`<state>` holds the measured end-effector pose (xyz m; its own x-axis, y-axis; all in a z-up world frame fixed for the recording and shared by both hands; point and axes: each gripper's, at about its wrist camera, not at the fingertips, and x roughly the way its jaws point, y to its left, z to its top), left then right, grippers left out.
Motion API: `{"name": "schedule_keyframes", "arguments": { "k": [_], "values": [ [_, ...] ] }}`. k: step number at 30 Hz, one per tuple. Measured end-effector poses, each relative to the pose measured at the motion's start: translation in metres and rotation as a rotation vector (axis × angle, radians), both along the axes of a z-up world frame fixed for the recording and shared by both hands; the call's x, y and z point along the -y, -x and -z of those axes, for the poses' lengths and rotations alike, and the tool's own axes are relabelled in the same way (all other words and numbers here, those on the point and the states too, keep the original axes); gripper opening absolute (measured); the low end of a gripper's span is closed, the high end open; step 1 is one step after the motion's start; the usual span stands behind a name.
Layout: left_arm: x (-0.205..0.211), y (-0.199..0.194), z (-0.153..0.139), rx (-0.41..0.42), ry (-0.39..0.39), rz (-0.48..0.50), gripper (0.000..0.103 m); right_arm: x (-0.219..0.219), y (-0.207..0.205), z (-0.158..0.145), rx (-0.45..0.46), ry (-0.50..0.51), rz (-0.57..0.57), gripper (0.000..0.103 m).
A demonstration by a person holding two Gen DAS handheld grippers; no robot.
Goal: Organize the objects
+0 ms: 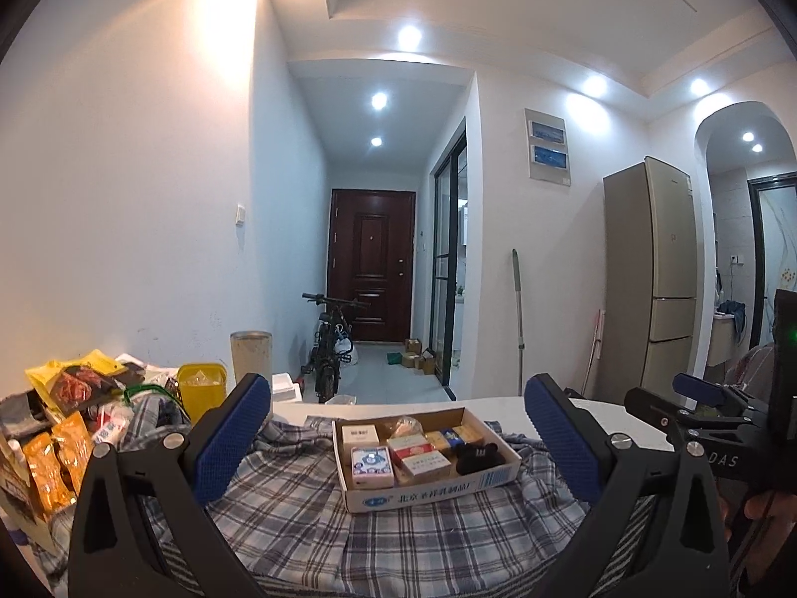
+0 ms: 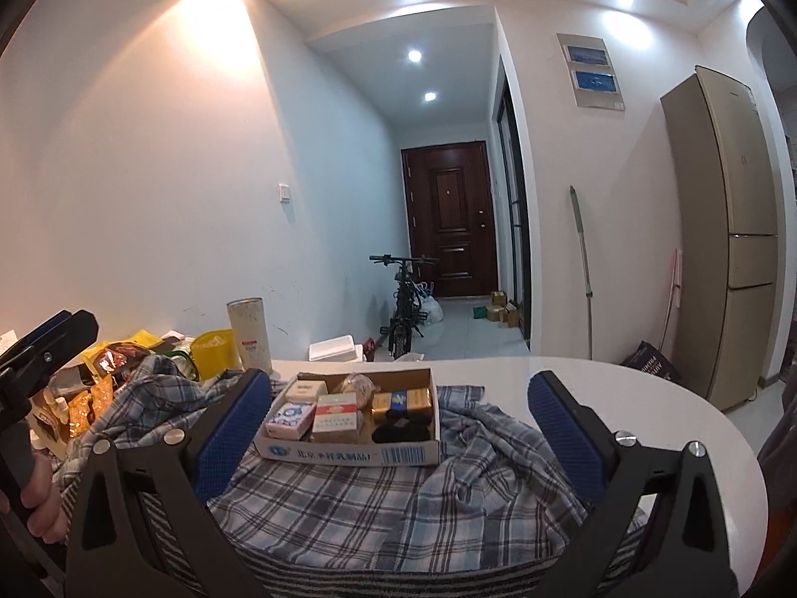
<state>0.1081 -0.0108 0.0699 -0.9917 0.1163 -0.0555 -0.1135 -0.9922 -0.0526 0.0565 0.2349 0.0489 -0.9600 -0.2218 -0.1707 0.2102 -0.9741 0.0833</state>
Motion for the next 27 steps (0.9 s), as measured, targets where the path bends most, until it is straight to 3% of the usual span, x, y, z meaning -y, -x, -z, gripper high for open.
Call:
{"name": "schedule_keyframes", "arguments": {
  "k": [9, 15, 27],
  "values": [
    [-0.004, 0.024, 0.042, 0.049, 0.028, -0.028, 0.103, 0.0, 0.019, 0.028, 0.053, -0.016, 0.031, 0.103],
    [-0.006, 0.042, 0.056, 0.134, 0.022, -0.024, 0.103, 0.002, 0.019, 0.038, 0.043, -0.046, 0.055, 0.103],
    [0.006, 0.038, 0.061, 0.114, -0.02, -0.065, 0.103, 0.007, 0.014, 0.042, 0.023, -0.07, 0.059, 0.103]
  ]
}}
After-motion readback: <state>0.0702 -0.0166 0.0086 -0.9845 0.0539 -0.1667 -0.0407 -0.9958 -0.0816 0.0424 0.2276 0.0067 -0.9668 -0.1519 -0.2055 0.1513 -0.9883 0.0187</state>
